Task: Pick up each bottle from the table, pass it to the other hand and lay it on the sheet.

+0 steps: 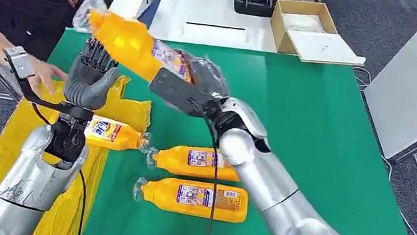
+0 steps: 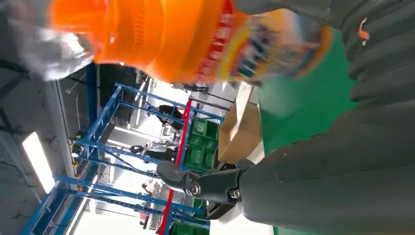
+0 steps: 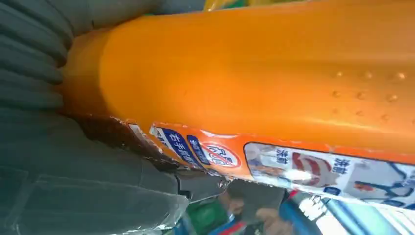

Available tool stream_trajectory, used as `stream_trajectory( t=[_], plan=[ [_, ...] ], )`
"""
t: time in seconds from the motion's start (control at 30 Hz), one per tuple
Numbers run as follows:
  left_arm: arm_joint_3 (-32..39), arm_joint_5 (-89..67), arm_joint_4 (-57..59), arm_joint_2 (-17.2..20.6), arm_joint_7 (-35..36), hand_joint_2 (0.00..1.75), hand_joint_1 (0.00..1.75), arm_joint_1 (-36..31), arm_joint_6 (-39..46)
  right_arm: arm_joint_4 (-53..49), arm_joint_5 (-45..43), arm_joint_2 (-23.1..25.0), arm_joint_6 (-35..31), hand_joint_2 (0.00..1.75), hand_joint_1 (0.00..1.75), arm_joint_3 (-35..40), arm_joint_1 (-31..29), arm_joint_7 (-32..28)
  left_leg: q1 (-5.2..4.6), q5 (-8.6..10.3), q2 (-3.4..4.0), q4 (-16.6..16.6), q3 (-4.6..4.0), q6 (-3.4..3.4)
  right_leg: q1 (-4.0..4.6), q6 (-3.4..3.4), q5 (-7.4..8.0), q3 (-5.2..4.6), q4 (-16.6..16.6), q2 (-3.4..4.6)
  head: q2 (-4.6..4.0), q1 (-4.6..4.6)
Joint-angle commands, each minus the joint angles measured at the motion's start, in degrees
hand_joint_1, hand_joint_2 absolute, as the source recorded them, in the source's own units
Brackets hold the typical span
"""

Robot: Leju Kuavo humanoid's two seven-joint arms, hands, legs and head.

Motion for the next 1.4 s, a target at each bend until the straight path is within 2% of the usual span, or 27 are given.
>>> stream_trajectory(
  t=[0.03,0.07,0.1,0.37,0.4,0.47,0.5,0.57,0.6,0.9,0.97,1.0,1.03,1.1,1.17,1.27,1.4],
  plan=[
    [-2.2,-0.2,1.2,-3.4,1.2,1.75,0.00,-2.5,0.8,7.4,0.6,4.4,-0.5,1.75,1.75,3.3,-0.6,0.6,-0.01,-0.18,-0.24,0.1,0.51,-0.18,0.03,0.03,-0.26,0.63,0.1,-0.54,0.00,0.00],
    [-2.2,-0.2,1.0,-3.6,1.4,1.75,0.00,-2.7,0.9,8.1,0.7,4.4,-0.6,1.75,1.75,2.9,-0.8,0.5,-0.01,-0.22,-0.34,0.2,0.56,-0.21,0.04,0.05,-0.31,0.73,0.1,-0.70,0.00,0.02],
    [-2.3,-0.2,1.0,-3.6,1.4,1.75,0.00,-2.8,0.9,8.1,0.7,4.2,-0.6,1.75,1.75,2.8,-0.8,0.5,-0.01,-0.01,-0.24,0.0,0.10,-0.09,0.00,0.02,-0.06,0.22,0.0,-0.41,0.00,0.02],
    [-3.5,-1.0,-0.5,-3.8,1.6,1.75,0.00,-1.9,1.1,8.7,1.7,4.2,-0.8,1.75,1.75,-0.2,-0.7,0.2,-0.07,-0.13,-0.25,0.1,0.29,-0.16,-0.08,0.01,-0.18,0.42,0.0,-0.50,0.00,0.00],
    [-3.7,-1.0,-0.7,-4.0,1.6,1.75,0.00,-1.7,1.0,8.6,1.8,4.0,-0.9,1.75,1.75,-0.8,-0.8,0.3,-0.08,-0.04,-0.24,0.1,0.11,-0.10,-0.09,0.02,-0.08,0.23,0.0,-0.40,0.00,0.02],
    [-4.6,-1.6,-1.0,-4.3,1.7,1.75,0.00,-1.5,0.8,9.2,3.1,4.1,-0.6,1.75,1.75,-2.1,-1.4,0.8,-0.09,-0.18,-0.31,0.1,0.39,-0.19,-0.09,0.02,-0.25,0.53,0.1,-0.58,0.00,0.02],
    [-4.8,-1.6,-0.9,-4.4,1.7,1.75,0.00,-1.5,0.8,9.2,3.2,4.1,-0.6,1.75,1.75,-2.2,-1.5,0.8,-0.09,-0.07,-0.26,0.1,0.17,-0.12,-0.11,0.02,-0.13,0.29,0.0,-0.45,0.00,0.02],
    [-4.9,-1.7,-0.9,-4.4,1.7,1.75,0.00,-1.6,0.8,9.3,3.2,4.1,-0.5,1.75,1.75,-2.4,-1.6,0.8,-0.09,-0.17,-0.33,0.2,0.37,-0.19,-0.09,0.03,-0.25,0.52,0.1,-0.61,0.00,0.02],
    [-4.9,-1.7,-0.9,-4.4,1.7,1.75,0.00,-1.6,0.8,9.3,3.2,4.1,-0.5,1.75,1.75,-2.4,-1.6,0.8,-0.09,-0.04,-0.23,0.1,0.10,-0.11,-0.11,0.03,-0.09,0.20,0.0,-0.41,0.00,0.02],
    [-5.5,-2.1,-1.1,-4.3,1.6,1.75,0.00,-1.7,0.6,10.7,4.0,4.7,0.1,1.75,1.75,-3.1,-2.2,0.7,-0.09,-0.08,-0.21,0.1,0.20,-0.12,-0.10,0.02,-0.13,0.30,0.0,-0.40,0.00,0.00],
    [-6.1,-2.5,-1.3,-4.4,1.5,1.75,0.00,-1.8,0.7,11.7,4.5,5.2,0.9,1.75,1.75,-2.6,-2.7,0.3,-0.09,-0.05,-0.19,0.1,0.11,-0.09,-0.11,0.03,-0.08,0.20,0.0,-0.34,0.00,0.00],
    [-6.5,-2.8,-1.2,-4.3,1.4,1.75,0.00,-1.9,1.0,12.9,4.9,6.0,1.3,1.75,1.75,-2.3,-2.8,-0.3,-0.09,-0.23,-0.23,0.2,0.42,-0.19,-0.09,0.03,-0.27,0.54,0.1,-0.53,0.00,0.02],
    [-6.6,-2.8,-1.1,-4.3,1.4,1.75,0.00,-1.9,1.1,13.1,5.3,6.5,1.5,1.75,1.75,-1.6,-2.5,-0.8,-0.08,-0.08,-0.19,0.1,0.13,-0.11,-0.10,0.03,-0.11,0.23,0.0,-0.36,0.00,0.02],
    [-6.5,-2.8,-0.8,-4.4,1.3,1.75,0.00,-1.9,1.2,13.3,5.7,7.4,1.3,1.75,1.75,-0.9,-1.9,-1.1,-0.09,-0.11,-0.17,0.1,0.24,-0.14,-0.11,0.02,-0.14,0.32,0.1,-0.37,0.00,0.00],
    [-7.1,-2.3,1.2,-5.1,1.8,1.75,0.00,-3.6,0.2,12.8,5.9,7.6,0.7,1.75,1.75,-0.4,-1.6,-0.7,-0.08,-0.02,-0.15,0.0,0.09,-0.09,-0.11,0.02,-0.04,0.16,0.0,-0.28,0.00,0.00],
    [-7.6,-2.2,4.0,-5.9,1.9,1.75,0.00,-6.5,0.3,13.3,5.6,8.1,1.2,1.75,1.75,0.2,-1.5,-0.3,-0.05,-0.07,-0.35,0.1,0.20,-0.15,-0.06,0.02,-0.15,0.35,0.0,-0.56,0.00,0.00],
    [-7.5,-2.2,5.9,-6.1,1.4,1.75,0.00,-8.4,0.7,12.6,4.1,8.7,2.4,1.75,1.75,5.0,0.0,0.0,-0.07,-0.06,-0.33,0.1,0.16,-0.13,-0.08,0.02,-0.14,0.27,0.1,-0.55,0.00,0.00]
  ],
)
